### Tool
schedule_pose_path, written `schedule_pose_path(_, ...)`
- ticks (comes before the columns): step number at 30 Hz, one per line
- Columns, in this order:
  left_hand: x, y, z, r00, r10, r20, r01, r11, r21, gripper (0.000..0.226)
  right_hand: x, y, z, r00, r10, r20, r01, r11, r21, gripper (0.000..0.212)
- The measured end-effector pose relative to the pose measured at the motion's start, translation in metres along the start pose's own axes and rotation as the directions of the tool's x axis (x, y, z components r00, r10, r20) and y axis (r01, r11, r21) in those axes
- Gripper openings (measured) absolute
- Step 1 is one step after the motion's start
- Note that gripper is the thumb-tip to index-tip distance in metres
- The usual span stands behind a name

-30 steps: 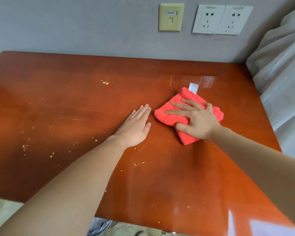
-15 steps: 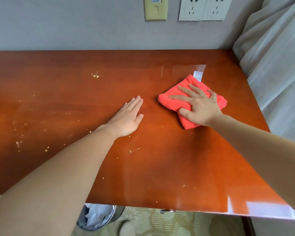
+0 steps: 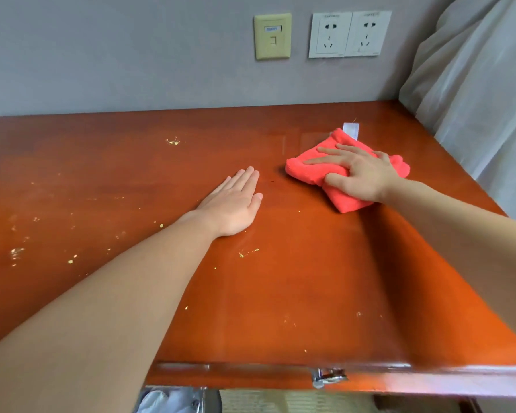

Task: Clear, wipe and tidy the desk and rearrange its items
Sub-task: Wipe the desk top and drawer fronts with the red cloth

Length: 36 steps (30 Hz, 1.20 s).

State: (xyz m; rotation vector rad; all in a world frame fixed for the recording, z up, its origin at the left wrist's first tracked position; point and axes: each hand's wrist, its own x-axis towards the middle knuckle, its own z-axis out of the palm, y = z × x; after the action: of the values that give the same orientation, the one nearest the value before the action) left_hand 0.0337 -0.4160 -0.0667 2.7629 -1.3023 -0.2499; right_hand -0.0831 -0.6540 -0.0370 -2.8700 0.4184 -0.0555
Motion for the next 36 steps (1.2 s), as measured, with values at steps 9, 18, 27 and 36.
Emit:
schedule_pose_path(9, 0.001, -0.002, -0.007, 0.998, 0.040, 0.053, -0.036, 0.996, -0.085, 0.056, -0.030, -0.046, 0.018, 0.997, 0.061, -0.051, -0.057, 0.996, 0.069, 0.042)
schedule_pose_path(18, -0.041, -0.014, -0.018, 0.988, 0.132, 0.075, -0.129, 0.990, -0.052, 0.055, -0.067, -0.053, 0.027, 0.932, 0.301, -0.201, -0.289, 0.954, 0.086, 0.045)
schedule_pose_path(27, -0.112, -0.034, -0.020, 0.971, 0.228, 0.067, -0.224, 0.972, -0.064, 0.050, -0.119, -0.085, 0.026, 0.937, 0.317, -0.149, -0.306, 0.948, 0.089, 0.042)
schedule_pose_path(36, -0.145, -0.037, -0.004, 0.980, 0.201, -0.002, -0.199, 0.966, -0.163, 0.052, -0.171, -0.136, 0.044, 0.976, 0.169, -0.137, -0.160, 0.985, 0.070, 0.040)
